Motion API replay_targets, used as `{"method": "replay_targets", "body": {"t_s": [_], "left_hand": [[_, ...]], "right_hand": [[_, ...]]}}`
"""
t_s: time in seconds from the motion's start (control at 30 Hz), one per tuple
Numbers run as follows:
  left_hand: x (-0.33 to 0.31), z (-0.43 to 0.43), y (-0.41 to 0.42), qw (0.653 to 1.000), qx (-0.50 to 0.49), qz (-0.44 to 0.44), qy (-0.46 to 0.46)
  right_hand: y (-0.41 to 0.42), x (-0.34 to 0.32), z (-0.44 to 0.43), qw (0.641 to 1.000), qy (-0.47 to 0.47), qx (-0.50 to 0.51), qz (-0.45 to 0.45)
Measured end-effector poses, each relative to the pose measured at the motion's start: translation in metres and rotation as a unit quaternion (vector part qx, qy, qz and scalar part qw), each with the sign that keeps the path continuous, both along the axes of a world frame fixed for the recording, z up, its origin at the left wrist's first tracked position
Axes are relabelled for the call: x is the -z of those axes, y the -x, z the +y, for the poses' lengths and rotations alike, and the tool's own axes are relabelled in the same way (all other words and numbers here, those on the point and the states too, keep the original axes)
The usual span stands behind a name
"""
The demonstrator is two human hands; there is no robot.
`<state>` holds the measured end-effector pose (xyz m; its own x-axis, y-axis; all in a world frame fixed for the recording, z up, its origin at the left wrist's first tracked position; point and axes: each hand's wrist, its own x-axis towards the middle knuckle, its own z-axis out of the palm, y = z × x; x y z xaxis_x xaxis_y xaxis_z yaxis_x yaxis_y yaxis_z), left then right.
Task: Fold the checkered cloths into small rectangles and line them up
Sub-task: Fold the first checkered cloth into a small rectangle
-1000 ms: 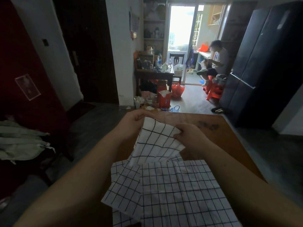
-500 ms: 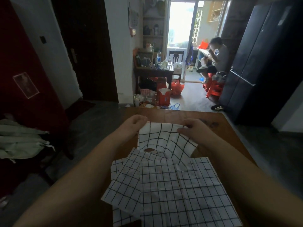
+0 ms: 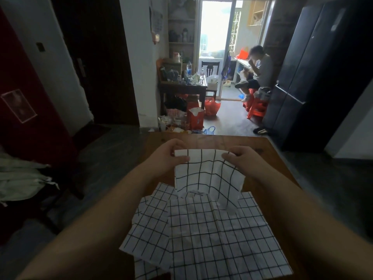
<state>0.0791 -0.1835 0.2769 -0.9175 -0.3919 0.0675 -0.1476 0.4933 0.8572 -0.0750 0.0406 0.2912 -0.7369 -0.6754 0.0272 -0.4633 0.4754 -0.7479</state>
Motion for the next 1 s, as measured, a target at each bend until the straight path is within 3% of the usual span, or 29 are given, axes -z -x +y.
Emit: {"method": "replay_targets", "body": {"t_s": [0.2, 0.4, 0.63, 0.83, 1.0], "left_hand": [[-0.005, 0.003, 0.005, 0.997, -0.038, 0.068, 0.005], [-0.01, 0.008, 0.014, 0.997, -0.042, 0.068, -0.016], [-0.012, 0.018, 0.021, 0.998, -0.009, 0.066, 0.021], [-0.016, 0.019, 0.013, 0.998, -0.002, 0.053, 0.039], [-0.01, 0.007, -0.009, 0.993, 0.039, -0.031, 0.106]], "right_hand": [[0.002, 0.001, 0.007, 0.999, -0.032, -0.012, 0.023], [0.003, 0.001, 0.002, 0.982, -0.138, -0.05, 0.121], [-0.022, 0.005, -0.031, 0.992, 0.063, -0.072, 0.077], [-0.029, 0.012, -0.044, 0.989, 0.081, -0.04, 0.118], [-0.031, 0.007, -0.038, 0.988, 0.144, -0.001, 0.061]]}}
